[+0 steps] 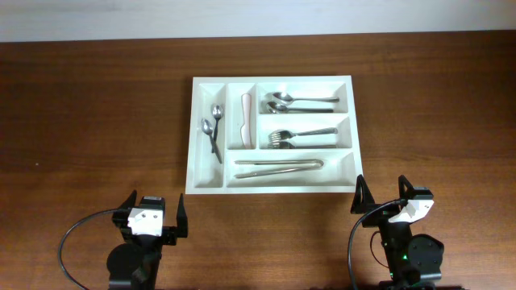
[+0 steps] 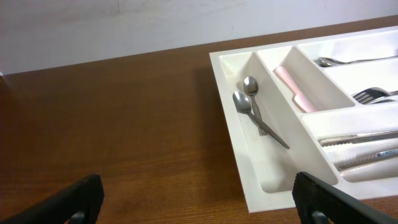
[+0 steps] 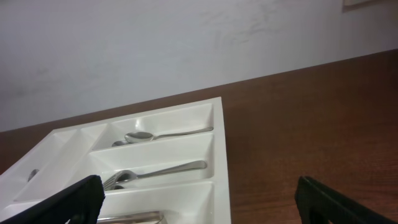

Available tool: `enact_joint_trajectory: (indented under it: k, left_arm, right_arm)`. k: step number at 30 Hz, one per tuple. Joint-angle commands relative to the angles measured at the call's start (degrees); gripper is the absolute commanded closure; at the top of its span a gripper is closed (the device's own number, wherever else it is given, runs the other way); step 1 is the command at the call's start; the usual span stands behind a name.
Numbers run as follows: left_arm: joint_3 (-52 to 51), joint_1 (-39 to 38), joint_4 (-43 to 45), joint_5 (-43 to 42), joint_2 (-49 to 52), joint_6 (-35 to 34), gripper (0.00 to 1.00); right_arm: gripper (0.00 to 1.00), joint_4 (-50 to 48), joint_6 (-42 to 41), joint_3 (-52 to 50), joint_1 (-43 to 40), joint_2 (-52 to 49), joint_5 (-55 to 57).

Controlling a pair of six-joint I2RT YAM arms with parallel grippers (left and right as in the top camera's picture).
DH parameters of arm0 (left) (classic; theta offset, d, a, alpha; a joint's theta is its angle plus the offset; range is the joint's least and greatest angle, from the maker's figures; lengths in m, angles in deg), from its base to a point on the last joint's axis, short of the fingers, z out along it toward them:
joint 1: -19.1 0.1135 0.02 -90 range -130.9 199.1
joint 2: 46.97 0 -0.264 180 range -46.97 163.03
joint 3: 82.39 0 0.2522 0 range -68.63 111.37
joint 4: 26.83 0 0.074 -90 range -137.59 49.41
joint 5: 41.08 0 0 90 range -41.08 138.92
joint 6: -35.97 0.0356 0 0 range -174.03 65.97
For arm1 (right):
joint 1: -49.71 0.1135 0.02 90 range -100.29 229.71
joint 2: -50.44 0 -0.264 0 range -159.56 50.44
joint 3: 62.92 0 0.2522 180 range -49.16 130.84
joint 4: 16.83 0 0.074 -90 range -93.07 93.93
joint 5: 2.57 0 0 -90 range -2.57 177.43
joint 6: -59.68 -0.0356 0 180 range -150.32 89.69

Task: Pack container

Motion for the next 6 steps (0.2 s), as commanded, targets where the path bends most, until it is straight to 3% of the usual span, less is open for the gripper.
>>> enact_joint_trajectory:
  k: [1, 6]
  left_arm:
    - [-0.31, 0.31, -0.04, 0.39, -0.55, 0.72, 0.01]
    - [-0.31, 0.31, -0.04, 0.39, -0.55, 0.72, 0.01]
  right_arm:
    - [0.01, 0.39, -0.11, -0.26, 0.37, 0.61, 0.55]
    - [0.01, 0.39, -0.11, -0.26, 0.37, 0.61, 0.55]
